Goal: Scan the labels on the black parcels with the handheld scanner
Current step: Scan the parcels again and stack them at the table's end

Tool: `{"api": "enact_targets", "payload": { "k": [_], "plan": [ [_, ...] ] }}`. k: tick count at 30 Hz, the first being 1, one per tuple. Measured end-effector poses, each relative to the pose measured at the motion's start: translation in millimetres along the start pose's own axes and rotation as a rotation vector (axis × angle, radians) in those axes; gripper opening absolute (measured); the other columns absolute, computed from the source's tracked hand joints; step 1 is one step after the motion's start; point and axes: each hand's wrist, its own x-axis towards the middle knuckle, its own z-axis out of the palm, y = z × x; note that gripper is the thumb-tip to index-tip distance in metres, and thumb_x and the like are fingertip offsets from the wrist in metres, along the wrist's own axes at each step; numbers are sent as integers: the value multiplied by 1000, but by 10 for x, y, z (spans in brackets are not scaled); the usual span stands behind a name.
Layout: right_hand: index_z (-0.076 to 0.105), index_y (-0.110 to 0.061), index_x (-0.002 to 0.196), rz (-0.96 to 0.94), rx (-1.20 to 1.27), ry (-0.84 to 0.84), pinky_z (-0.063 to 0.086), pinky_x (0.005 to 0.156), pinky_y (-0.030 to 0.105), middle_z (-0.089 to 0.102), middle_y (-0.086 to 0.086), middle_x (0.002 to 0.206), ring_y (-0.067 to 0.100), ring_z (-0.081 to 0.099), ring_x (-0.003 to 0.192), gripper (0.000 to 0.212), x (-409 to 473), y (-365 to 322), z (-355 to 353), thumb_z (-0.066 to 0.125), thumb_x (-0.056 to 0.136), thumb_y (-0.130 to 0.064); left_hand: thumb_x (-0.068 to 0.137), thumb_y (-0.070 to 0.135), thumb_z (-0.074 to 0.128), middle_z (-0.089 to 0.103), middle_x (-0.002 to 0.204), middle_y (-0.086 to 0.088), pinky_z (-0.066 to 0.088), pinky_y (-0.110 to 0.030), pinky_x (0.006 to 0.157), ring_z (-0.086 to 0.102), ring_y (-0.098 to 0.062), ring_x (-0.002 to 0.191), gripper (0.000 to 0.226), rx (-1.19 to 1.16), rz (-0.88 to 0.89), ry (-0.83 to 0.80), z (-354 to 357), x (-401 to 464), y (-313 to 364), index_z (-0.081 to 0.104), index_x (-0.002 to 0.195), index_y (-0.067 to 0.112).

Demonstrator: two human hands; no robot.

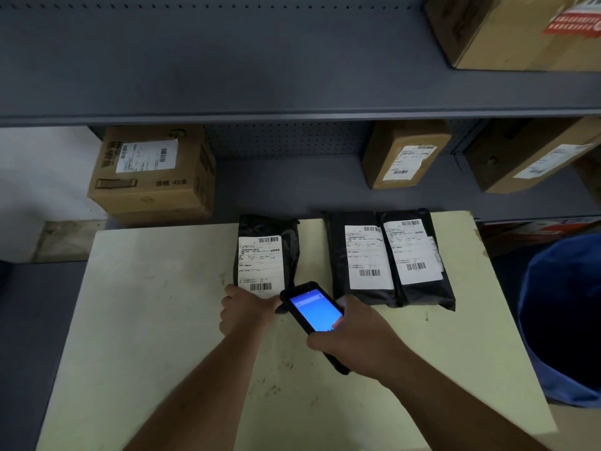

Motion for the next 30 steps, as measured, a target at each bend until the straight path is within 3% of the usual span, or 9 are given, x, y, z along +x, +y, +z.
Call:
{"api": "enact_targets", "payload": {
  "k": [8, 14, 18, 22, 27, 30],
  "plan": [
    [57, -20, 108, -6, 6, 16, 46, 53, 27, 65, -3, 86, 12, 59, 57, 46, -25, 66, -33, 82, 73, -35, 61, 47, 93, 43, 141, -17, 50, -52, 99, 53, -42, 128, 113, -55, 64, -3, -74, -48, 2, 28, 146, 9],
    [57, -20, 110, -8, 8, 4, 49, 56, 29, 68, -2, 89, 13, 63, 61, 48, -57, 98, 0, 83, 73, -37, 73, 27, 81, 47, 139, -17, 55, -47, 94, 58, -40, 120, 84, -207, 33, -66, -186, -42, -66, 42, 144, 7],
    [57, -21, 109, -15, -4, 5, 50, 59, 31, 69, -1, 93, 16, 68, 68, 49, -71, 92, 3, 83, 71, -38, 75, 20, 75, 68, 124, -12, 53, -30, 73, 66, -29, 96, 59, -304, 40, -178, -277, -20, -114, 64, 132, 7],
    [57, -21, 112, -27, -17, 13, 52, 63, 32, 69, 1, 98, 21, 75, 83, 52, -94, 81, -14, 83, 71, -39, 76, 14, 82, 78, 99, -10, 61, -41, 87, 74, -32, 95, 36, -342, 9, -313, -332, 22, -178, 75, 111, 7],
    [56, -21, 106, -37, -26, 29, 52, 63, 32, 67, -1, 95, 16, 68, 76, 47, -133, 54, -52, 83, 71, -38, 77, 7, 84, 80, 96, -16, 61, -45, 89, 74, -32, 85, 29, -399, 13, -380, -357, -2, -286, 77, 106, 5],
    [56, -22, 108, -42, -51, 36, 53, 65, 33, 67, -2, 99, 20, 73, 88, 49, -171, 26, -52, 84, 72, -40, 79, 3, 83, 80, 101, -17, 62, -41, 86, 75, -34, 90, 35, -449, 38, -367, -395, -38, -336, 75, 112, 3]
  ]
}}
